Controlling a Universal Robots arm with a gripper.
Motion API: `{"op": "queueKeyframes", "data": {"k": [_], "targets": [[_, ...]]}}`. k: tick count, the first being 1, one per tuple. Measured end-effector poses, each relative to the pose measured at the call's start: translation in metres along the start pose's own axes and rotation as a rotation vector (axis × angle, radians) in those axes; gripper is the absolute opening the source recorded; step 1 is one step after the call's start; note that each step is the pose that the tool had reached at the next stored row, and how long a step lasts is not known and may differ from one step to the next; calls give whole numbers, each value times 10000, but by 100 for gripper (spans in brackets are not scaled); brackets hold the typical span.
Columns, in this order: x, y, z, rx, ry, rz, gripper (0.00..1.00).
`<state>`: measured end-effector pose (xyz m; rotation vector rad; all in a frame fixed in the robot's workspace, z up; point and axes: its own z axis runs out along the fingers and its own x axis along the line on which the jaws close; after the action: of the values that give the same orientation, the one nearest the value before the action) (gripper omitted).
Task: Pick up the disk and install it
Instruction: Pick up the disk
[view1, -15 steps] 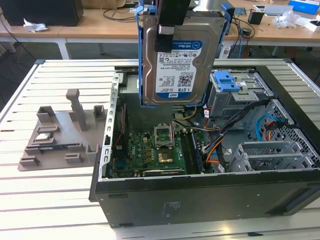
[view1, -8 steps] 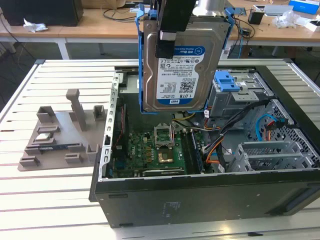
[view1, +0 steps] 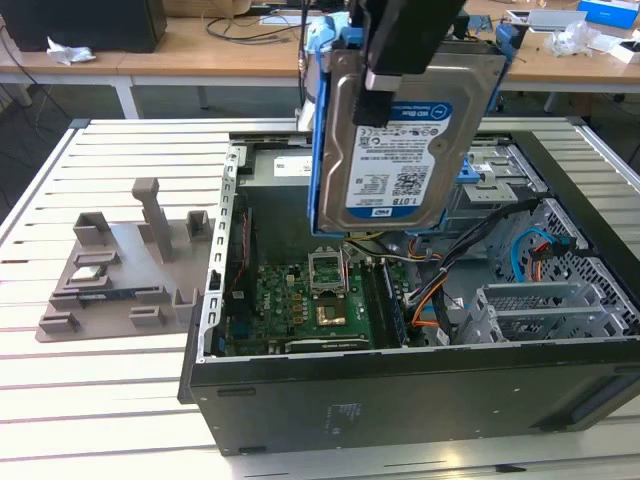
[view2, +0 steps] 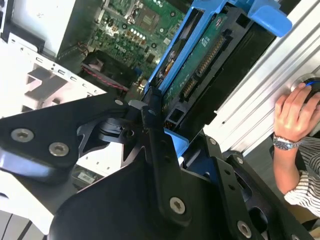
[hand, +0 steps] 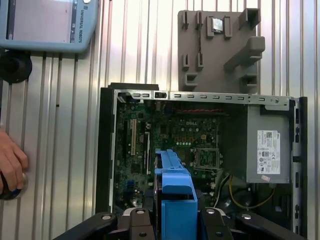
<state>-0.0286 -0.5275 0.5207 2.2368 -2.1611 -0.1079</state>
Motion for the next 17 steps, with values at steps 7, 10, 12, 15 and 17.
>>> {"op": "queueKeyframes", "data": {"k": [7, 10, 12, 15, 17], "targets": [[131, -250, -18, -39, -158, -10, 37], [233, -325, -26, -45, -249, -15, 37], [273, -367, -29, -53, -271, -17, 37], [319, -439, -33, -73, -281, -16, 37], [350, -536, -38, -101, -282, -15, 37]]}}
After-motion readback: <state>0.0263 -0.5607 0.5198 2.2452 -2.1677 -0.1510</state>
